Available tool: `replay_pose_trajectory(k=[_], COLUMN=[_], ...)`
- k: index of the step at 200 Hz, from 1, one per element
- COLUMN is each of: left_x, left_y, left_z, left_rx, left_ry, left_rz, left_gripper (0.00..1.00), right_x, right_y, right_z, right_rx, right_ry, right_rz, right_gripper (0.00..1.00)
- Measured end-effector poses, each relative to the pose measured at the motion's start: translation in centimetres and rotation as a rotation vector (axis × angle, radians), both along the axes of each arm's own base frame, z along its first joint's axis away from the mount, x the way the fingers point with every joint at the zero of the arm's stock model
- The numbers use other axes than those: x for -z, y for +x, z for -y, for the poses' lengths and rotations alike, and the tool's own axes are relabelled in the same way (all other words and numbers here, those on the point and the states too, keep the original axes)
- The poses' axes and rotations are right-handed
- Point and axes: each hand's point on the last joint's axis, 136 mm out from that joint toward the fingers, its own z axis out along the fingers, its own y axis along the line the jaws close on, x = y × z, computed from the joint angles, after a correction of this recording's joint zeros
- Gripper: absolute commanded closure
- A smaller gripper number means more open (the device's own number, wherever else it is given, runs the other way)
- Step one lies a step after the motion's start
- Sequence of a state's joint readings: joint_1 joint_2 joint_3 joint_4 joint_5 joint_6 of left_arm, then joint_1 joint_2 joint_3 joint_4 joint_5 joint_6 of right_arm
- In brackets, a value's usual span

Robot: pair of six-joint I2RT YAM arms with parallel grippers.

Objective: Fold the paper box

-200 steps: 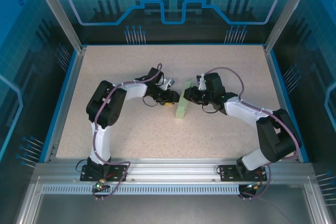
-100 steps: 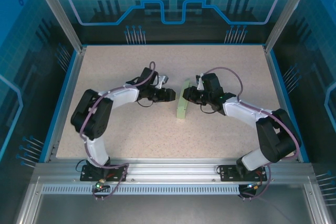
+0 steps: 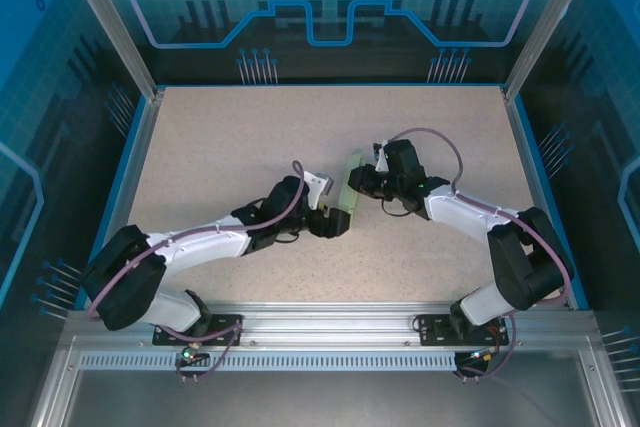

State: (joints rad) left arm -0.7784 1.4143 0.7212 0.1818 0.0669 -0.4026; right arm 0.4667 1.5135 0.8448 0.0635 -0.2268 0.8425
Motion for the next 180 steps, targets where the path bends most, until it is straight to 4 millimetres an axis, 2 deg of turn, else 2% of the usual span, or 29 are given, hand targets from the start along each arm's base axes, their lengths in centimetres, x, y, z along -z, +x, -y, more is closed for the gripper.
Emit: replay_pose_trajectory(k=[18, 68, 98, 180], left_x=[-0.2, 2.8, 3.1, 3.0], left_y=[0.3, 1.2, 2.2, 4.6], left_z=[0.7, 1.9, 2.2, 2.6], left_rx=[-0.008, -0.021, -0.051, -0.115], left_ry=[0.016, 0.141, 0.171, 0.189], left_rz=[0.057, 0.142, 0.214, 0.354], left_gripper=[0.16, 0.16, 0.16, 0.33], right_x=[0.0, 0.0, 0.0, 0.0], right_y=[0.0, 0.0, 0.0, 0.0], right_z=[0.0, 0.0, 0.0, 0.0], right_rx=[0.000, 0.000, 0.000, 0.002], right_ry=[0.000, 0.000, 0.000, 0.002], right_rz=[0.000, -0.001, -0.001, -0.003], right_gripper=[0.80, 0.80, 0.80, 0.80])
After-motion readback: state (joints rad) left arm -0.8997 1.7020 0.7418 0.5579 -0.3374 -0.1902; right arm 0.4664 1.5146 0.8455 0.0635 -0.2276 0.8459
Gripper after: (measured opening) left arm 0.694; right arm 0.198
